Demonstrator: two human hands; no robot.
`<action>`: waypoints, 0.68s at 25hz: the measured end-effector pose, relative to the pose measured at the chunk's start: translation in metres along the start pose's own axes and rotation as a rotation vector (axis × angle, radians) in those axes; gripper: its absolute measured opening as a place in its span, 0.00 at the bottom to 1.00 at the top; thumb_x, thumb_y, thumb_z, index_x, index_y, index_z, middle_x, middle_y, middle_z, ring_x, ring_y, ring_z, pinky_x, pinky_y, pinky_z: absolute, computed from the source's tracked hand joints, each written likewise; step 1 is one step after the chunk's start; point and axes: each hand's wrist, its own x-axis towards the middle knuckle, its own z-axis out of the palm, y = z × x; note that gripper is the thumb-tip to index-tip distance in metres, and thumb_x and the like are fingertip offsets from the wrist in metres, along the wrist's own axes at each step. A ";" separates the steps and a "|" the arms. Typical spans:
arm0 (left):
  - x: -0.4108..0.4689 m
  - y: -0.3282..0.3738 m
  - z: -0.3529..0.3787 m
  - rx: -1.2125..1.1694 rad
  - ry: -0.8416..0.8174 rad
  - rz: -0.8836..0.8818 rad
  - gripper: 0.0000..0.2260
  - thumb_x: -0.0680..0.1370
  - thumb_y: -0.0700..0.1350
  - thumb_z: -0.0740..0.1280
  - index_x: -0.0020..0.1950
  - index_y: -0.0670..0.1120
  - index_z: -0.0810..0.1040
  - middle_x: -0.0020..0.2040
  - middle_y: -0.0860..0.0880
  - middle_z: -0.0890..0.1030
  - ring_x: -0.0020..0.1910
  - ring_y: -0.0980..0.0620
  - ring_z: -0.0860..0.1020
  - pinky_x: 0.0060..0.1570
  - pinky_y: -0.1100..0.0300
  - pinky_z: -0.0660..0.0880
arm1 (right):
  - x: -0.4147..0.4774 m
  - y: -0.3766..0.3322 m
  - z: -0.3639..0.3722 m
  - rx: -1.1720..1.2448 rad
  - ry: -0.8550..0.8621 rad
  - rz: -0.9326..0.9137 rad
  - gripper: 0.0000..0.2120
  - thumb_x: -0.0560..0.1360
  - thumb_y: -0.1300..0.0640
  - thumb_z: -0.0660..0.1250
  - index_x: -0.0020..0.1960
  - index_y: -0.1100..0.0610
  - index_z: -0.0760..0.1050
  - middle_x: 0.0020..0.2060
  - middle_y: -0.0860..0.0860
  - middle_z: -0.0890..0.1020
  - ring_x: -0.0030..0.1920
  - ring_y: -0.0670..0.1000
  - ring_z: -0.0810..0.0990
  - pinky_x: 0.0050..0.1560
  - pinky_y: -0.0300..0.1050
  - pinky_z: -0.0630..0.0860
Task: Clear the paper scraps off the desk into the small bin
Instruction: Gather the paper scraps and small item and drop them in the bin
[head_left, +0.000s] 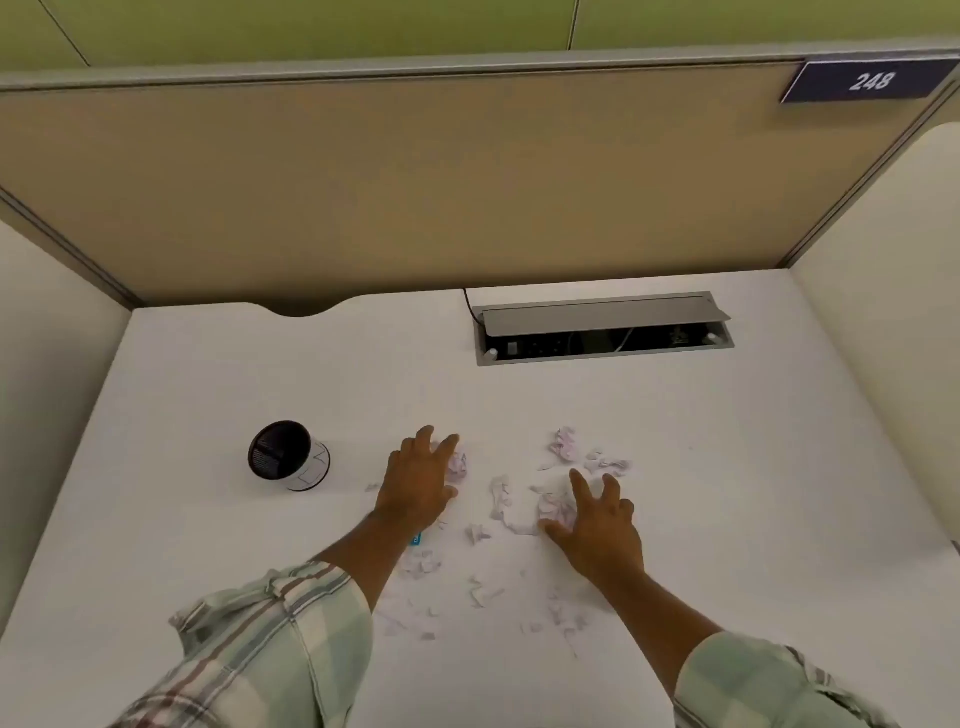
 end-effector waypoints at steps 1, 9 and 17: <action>0.004 0.002 0.002 0.011 -0.028 0.011 0.32 0.76 0.55 0.72 0.77 0.55 0.63 0.79 0.45 0.60 0.73 0.42 0.67 0.71 0.49 0.66 | 0.002 -0.005 0.001 -0.003 -0.022 -0.008 0.39 0.72 0.29 0.62 0.77 0.42 0.55 0.77 0.56 0.56 0.71 0.63 0.66 0.59 0.57 0.78; 0.011 0.010 0.007 -0.121 0.034 0.057 0.10 0.82 0.42 0.62 0.60 0.47 0.79 0.56 0.45 0.76 0.55 0.45 0.77 0.58 0.54 0.77 | 0.015 -0.022 -0.001 0.025 -0.036 -0.071 0.16 0.79 0.64 0.56 0.61 0.54 0.76 0.57 0.56 0.75 0.58 0.58 0.78 0.56 0.51 0.79; -0.027 0.016 -0.008 -0.418 0.147 -0.002 0.10 0.80 0.44 0.67 0.60 0.45 0.81 0.54 0.46 0.78 0.50 0.54 0.76 0.51 0.67 0.69 | 0.006 -0.022 -0.019 0.536 0.020 0.072 0.04 0.74 0.64 0.69 0.47 0.59 0.82 0.48 0.58 0.86 0.48 0.58 0.85 0.52 0.45 0.81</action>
